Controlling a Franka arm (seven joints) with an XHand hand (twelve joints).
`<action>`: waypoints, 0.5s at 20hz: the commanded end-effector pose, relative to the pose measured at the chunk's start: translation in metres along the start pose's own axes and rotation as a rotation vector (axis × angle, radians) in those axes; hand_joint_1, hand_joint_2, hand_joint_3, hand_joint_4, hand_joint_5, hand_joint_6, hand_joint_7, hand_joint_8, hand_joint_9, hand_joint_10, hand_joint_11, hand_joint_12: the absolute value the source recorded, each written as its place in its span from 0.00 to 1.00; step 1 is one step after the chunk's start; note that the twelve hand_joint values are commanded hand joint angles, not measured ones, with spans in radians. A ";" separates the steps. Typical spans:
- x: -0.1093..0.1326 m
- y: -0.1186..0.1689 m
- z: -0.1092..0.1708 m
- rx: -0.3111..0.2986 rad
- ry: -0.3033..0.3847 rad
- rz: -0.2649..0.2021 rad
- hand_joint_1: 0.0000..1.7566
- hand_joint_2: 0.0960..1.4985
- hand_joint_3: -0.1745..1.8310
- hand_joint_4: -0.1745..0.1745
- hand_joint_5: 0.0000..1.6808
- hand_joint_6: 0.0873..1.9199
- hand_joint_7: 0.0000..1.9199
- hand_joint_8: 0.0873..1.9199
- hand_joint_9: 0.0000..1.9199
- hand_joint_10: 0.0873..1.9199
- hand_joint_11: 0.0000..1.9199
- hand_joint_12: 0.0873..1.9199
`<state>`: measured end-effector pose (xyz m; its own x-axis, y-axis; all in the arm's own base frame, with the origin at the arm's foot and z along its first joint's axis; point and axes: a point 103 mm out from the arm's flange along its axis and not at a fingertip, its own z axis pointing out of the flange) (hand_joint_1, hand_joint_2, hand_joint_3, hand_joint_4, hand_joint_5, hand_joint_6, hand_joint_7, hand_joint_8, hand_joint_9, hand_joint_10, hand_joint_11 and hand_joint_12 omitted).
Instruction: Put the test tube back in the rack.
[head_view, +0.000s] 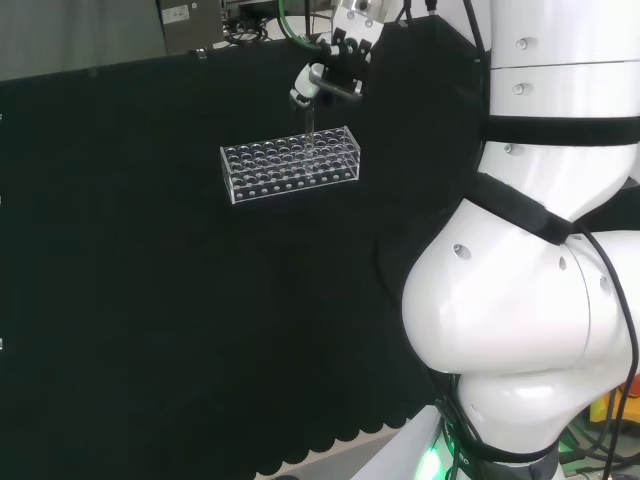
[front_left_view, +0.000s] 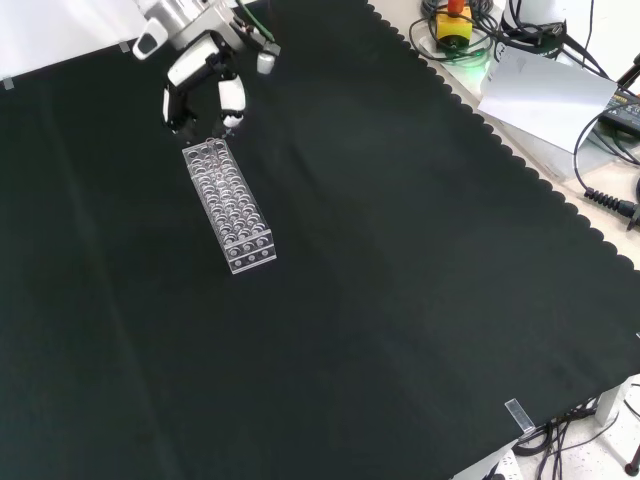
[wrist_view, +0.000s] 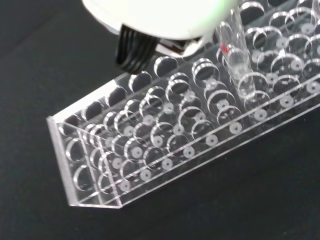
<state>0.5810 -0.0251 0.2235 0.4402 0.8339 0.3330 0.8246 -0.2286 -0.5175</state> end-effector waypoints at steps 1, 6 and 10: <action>0.009 -0.033 -0.033 -0.041 -0.009 -0.038 0.63 0.32 0.48 0.39 0.39 0.39 0.32 0.45 0.32 0.42 0.21 0.75; 0.016 -0.060 -0.054 -0.074 -0.033 -0.056 0.63 0.32 0.48 0.39 0.37 0.39 0.31 0.45 0.31 0.42 0.20 0.76; 0.021 -0.084 -0.069 -0.099 -0.039 -0.067 0.62 0.32 0.48 0.39 0.36 0.39 0.31 0.45 0.30 0.42 0.19 0.76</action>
